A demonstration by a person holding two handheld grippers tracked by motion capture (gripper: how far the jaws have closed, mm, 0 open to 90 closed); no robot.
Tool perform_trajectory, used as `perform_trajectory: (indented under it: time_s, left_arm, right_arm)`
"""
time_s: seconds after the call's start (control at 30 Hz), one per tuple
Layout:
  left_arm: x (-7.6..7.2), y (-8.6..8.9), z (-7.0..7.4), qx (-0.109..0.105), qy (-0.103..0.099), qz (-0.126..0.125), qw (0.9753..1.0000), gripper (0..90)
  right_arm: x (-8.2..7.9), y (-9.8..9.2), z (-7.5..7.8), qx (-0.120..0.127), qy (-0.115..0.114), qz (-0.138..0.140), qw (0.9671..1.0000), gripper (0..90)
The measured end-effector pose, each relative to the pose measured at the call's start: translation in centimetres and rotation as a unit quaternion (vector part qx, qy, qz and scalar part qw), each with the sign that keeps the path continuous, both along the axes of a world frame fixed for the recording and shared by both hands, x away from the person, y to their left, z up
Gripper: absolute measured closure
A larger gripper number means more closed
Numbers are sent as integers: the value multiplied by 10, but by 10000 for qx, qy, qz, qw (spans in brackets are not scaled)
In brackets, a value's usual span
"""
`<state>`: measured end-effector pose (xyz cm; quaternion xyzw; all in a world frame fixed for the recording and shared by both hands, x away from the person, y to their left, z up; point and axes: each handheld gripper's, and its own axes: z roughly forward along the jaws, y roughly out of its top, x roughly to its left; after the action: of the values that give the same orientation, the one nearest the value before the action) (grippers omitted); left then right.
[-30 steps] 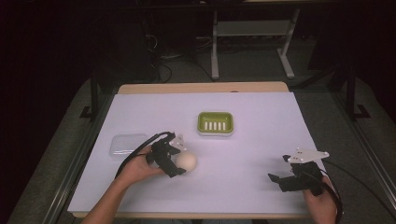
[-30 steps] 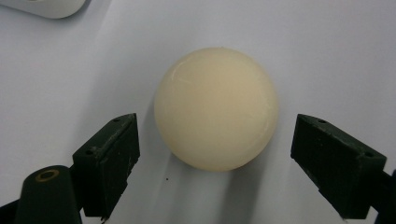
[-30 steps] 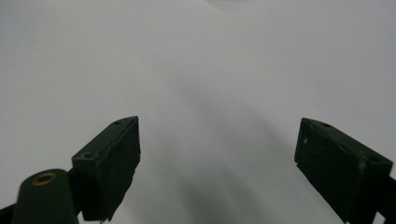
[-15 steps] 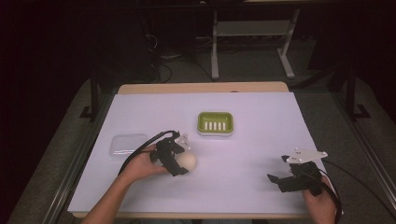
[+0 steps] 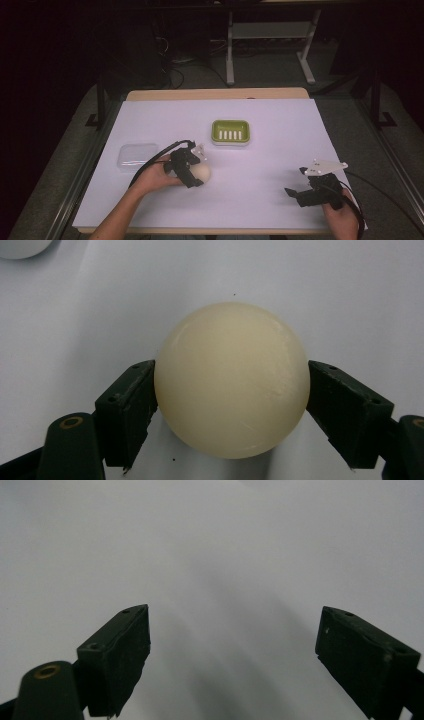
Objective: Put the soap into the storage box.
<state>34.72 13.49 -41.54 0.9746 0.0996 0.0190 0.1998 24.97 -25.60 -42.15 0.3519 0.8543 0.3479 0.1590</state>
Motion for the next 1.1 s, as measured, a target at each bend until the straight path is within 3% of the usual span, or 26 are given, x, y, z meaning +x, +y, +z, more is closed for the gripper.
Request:
perform_trajectory:
  time_s: [0.33, 1.1]
  left_arm:
    - [3, 1, -3, -70, 90, -42, 9999, 241]
    - [0, -3, -3, 35, -32, -44, 10000, 250]
  right_arm:
    - [0, -3, 0, 36, 6, -30, 10000, 136]
    - [0, 0, -1, 39, 27, 45, 10000, 136]
